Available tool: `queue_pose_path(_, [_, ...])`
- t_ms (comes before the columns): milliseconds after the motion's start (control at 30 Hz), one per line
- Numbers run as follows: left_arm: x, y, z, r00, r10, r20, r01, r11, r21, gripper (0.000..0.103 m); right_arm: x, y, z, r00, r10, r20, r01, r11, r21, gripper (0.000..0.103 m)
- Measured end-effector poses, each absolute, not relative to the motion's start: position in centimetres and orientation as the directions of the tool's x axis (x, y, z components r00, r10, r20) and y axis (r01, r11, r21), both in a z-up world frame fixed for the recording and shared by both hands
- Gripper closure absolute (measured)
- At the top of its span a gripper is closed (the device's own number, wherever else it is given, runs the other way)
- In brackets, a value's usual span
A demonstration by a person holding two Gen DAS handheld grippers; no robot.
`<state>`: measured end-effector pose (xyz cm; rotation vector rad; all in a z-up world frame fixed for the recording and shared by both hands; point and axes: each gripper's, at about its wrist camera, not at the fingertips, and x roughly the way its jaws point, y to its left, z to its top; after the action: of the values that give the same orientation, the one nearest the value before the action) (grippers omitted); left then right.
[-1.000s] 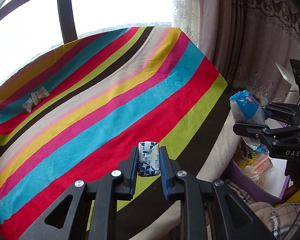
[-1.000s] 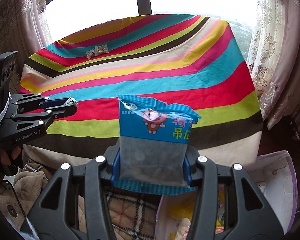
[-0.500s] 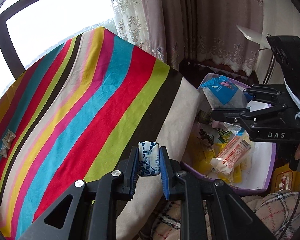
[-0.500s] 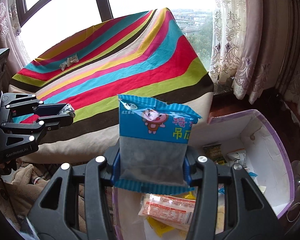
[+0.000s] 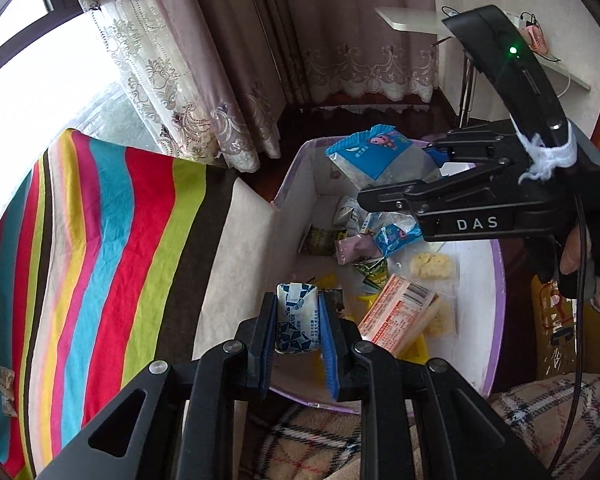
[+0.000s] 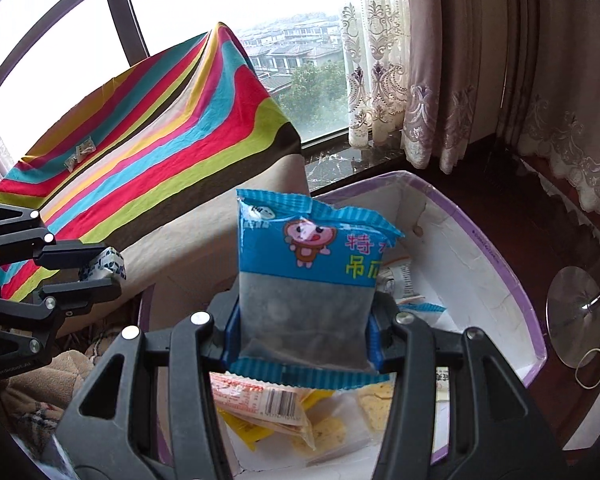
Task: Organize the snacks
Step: 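Open both tools to drop the snacks into the box, then move both open tools back to the last two packets on the bed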
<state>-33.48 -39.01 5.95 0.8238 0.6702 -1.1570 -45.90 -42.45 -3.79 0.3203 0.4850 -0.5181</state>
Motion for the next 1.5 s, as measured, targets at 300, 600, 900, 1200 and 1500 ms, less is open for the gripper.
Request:
queue_pose_path(300, [-33.4,-39.8,7.6,0.077,-0.663,-0.744,0.987,0.156,-0.037,0.044,-47.6,-44.0,-3.5,0.677,-0.491,-0.548,0.639,0.761,0.109,0.035])
queue_pose_path(600, [-26.4,-32.6,5.8,0.386,-0.596,-0.705,0.875,0.478,0.076,0.029,-43.7,-40.8,-2.6,0.717,-0.439,-0.542,0.552,0.832,0.057,0.026])
queue_pose_path(900, [-14.1,-15.8,5.0,0.637,-0.367,-0.678,0.511,0.86,0.014,0.021,-35.2,-33.4,-2.3,0.752,-0.256,-0.608,0.331,0.943,0.012,0.026])
queue_pose_path(1200, [-0.3,2.6,3.2,0.732,0.047,-0.68,0.023,0.995,0.093,0.019,-22.7,-27.7,0.1,0.797,-0.168,-0.58,0.149,0.985,-0.081,0.02])
queue_pose_path(1500, [2.7,11.1,0.4,0.662,-0.033,-0.749,-0.177,0.964,-0.2,0.016,-5.2,-20.2,2.6,0.844,-0.026,-0.536,-0.086,0.979,-0.183,0.02])
